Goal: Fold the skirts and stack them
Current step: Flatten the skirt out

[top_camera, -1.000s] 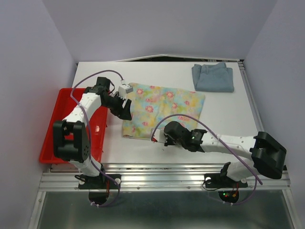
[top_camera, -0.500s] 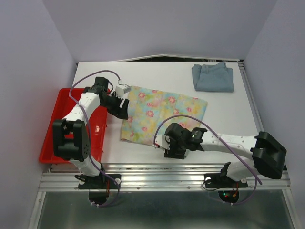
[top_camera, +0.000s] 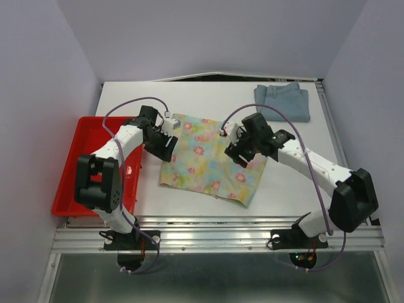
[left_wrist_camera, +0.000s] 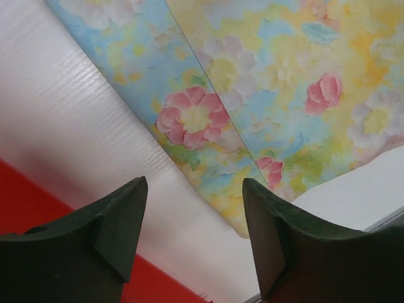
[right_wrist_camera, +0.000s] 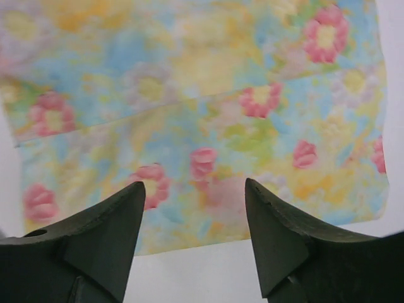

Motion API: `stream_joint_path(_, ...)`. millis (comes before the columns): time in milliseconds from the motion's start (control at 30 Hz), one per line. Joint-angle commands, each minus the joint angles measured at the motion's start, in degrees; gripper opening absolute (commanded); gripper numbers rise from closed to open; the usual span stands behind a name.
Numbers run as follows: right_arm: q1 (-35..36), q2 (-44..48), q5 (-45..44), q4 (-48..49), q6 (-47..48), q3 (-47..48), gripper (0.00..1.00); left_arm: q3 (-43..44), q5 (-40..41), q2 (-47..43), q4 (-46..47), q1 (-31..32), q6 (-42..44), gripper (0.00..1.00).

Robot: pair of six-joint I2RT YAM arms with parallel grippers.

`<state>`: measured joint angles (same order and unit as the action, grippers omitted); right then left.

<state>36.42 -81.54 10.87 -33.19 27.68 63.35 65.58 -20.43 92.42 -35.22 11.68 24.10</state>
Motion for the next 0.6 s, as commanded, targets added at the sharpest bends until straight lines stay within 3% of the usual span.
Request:
stream_joint_path(0,-10.72,-10.36,2.65,0.05,1.41,4.56,0.65,0.25,4.77,2.14,3.31,1.76,-4.93,0.65)
stream_joint_path(267,-19.72,-22.43,-0.49,1.72,6.06,10.39,0.54,4.36,8.11,9.78,5.78,5.54,-6.61,0.5)
stream_joint_path(467,-20.78,-21.74,-3.84,1.9,8.7,1.09,0.5,12.38,10.58,19.54,6.66,5.37,-5.99,0.45)
stream_joint_path(567,-20.78,-18.23,-3.5,-0.2,9.93,-4.88,0.48,20.86,10.93,24.81,6.22,5.28,-5.2,0.41)
